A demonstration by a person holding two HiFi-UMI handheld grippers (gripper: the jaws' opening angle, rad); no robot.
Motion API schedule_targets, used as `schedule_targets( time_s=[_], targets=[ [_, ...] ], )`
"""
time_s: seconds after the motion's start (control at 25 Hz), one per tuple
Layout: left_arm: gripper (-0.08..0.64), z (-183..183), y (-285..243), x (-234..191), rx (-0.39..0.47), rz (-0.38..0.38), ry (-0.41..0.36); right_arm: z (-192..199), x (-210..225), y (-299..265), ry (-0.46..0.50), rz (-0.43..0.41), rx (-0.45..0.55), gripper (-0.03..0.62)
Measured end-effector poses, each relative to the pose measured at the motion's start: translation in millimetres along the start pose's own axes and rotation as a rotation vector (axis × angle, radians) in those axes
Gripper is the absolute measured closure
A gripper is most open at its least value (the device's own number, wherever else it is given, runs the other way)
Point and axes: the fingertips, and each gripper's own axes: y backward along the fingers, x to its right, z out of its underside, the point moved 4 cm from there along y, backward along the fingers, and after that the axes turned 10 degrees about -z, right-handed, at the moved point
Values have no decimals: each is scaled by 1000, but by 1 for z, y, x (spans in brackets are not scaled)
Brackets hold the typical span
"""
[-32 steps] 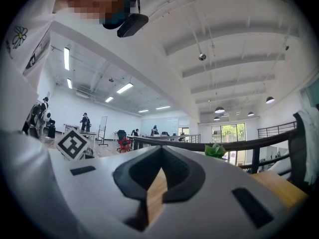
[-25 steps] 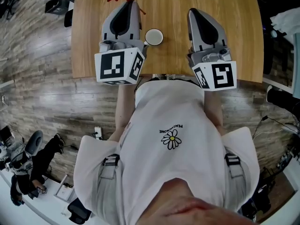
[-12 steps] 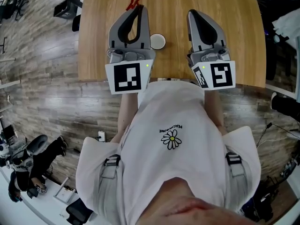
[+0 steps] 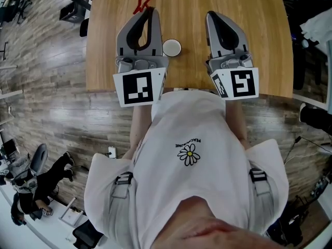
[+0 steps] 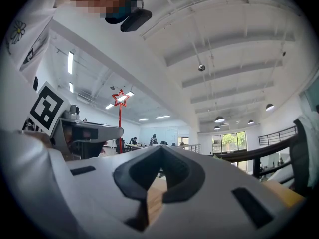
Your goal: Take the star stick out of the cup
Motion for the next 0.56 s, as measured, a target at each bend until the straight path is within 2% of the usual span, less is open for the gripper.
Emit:
schedule_targets(
  time_s=[0.56],
  targets=[
    [537,-12,1,0,17,-2,13,-8,3,3,16,6,-3,585]
  ],
)
